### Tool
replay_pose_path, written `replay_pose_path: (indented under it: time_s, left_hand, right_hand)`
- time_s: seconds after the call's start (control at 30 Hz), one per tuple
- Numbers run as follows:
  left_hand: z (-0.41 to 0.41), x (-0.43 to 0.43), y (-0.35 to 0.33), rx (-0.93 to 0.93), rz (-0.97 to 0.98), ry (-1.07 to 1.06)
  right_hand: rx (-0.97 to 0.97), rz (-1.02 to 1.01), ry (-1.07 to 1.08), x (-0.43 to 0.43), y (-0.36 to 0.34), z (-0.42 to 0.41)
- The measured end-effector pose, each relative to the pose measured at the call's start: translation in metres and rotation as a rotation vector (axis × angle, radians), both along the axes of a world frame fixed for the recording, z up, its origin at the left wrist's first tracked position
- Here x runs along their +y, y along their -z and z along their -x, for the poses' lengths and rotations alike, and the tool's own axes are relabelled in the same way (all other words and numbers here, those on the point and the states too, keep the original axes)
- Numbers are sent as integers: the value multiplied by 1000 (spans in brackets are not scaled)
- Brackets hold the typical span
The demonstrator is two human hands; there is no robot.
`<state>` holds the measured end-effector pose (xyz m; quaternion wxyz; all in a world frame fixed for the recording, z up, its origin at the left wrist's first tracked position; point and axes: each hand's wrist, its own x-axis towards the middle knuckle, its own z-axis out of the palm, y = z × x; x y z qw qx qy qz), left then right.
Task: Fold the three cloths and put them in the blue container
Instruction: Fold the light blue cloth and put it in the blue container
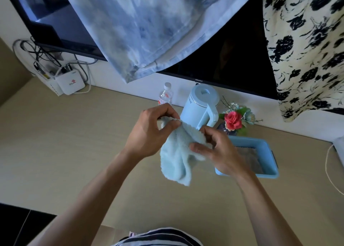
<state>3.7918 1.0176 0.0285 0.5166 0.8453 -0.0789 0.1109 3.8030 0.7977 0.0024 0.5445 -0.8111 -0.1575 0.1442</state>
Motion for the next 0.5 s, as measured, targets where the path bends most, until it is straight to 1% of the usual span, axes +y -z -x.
replay_pose_path:
  time_s: [0.17, 0.43, 0.5]
  left_hand:
    - [-8, 19, 0, 12, -38, 1]
    - [-29, 56, 28, 54, -174, 44]
    - [-38, 68, 39, 88, -218, 43]
  right_hand:
    - [126, 43, -7, -12, 8, -3]
    - [132, 85, 69, -31, 26, -20]
    - [118, 140, 63, -30, 27, -28]
